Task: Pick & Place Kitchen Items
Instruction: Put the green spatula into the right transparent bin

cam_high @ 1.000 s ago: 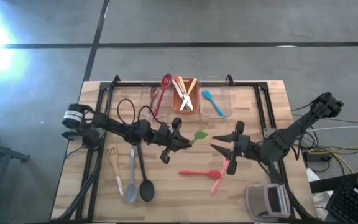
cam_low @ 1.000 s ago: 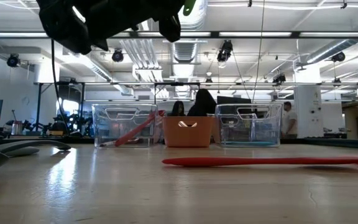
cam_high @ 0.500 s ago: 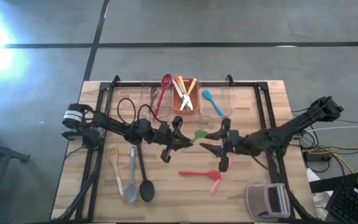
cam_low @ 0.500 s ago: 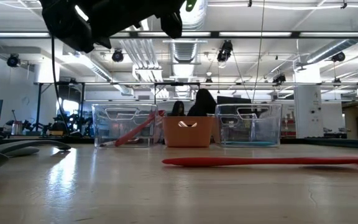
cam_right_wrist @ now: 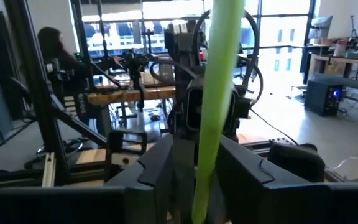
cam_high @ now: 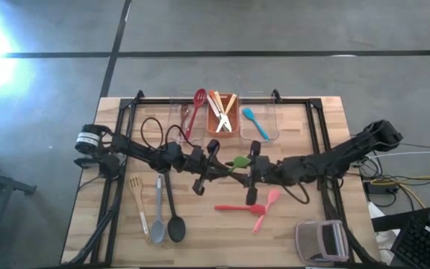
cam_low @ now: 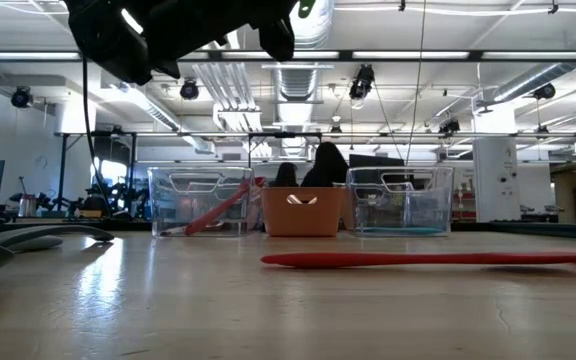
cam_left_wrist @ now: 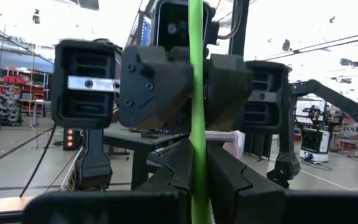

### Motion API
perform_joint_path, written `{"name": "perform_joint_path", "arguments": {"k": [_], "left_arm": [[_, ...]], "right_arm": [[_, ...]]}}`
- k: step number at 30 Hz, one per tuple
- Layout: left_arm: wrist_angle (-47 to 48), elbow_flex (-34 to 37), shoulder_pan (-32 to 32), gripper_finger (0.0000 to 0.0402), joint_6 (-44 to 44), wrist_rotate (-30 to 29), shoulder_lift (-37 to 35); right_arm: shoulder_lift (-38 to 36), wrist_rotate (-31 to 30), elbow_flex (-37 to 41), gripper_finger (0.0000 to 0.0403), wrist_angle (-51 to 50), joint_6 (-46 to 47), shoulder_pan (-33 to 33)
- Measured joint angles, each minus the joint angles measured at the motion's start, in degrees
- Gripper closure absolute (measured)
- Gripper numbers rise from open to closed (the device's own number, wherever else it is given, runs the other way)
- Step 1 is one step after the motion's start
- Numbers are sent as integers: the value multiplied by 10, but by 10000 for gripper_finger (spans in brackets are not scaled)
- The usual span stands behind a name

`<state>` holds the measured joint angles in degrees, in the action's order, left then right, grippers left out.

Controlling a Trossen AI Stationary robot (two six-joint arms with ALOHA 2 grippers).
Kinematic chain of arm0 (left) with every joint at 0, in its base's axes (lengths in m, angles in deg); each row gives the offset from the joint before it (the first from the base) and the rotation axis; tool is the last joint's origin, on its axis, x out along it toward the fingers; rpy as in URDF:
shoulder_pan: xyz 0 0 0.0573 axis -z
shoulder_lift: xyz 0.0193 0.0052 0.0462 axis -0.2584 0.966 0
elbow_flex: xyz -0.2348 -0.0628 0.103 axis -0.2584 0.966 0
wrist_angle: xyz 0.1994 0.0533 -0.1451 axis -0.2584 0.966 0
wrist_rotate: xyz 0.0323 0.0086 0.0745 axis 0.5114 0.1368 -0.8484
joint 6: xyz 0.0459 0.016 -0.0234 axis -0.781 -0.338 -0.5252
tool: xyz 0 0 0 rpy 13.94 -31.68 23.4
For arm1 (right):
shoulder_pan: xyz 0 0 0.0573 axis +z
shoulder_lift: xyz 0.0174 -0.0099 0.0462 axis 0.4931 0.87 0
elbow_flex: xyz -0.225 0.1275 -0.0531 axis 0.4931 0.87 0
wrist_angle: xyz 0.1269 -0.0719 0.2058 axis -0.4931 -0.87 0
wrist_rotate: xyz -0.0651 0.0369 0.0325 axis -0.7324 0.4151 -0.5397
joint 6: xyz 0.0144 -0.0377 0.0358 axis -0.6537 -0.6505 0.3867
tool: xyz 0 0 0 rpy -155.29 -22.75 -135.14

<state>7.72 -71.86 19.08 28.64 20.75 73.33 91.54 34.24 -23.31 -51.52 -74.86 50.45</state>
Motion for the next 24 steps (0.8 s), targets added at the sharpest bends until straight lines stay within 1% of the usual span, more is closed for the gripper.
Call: {"name": "perform_joint_path", "arguments": {"k": [3,6,9,14,16,24], "left_arm": [[1,0,0,374,4,6,0],[2,0,0,374,4,10,0],[5,1,0,374,3,11,0],[15,1,0,370,9,9,0],[27,0,-1,349,21,7,0],[135,-4,-1,231,43,20,-9]], "right_arm": [[11,0,-18,327,-15,-11,0],[11,-1,-41,378,-77,-6,0],[9,-2,-60,390,-132,16,0],[9,-5,-98,392,-216,23,0],[9,-13,-126,393,-282,29,0],[3,-77,-248,394,-597,112,0]]}}
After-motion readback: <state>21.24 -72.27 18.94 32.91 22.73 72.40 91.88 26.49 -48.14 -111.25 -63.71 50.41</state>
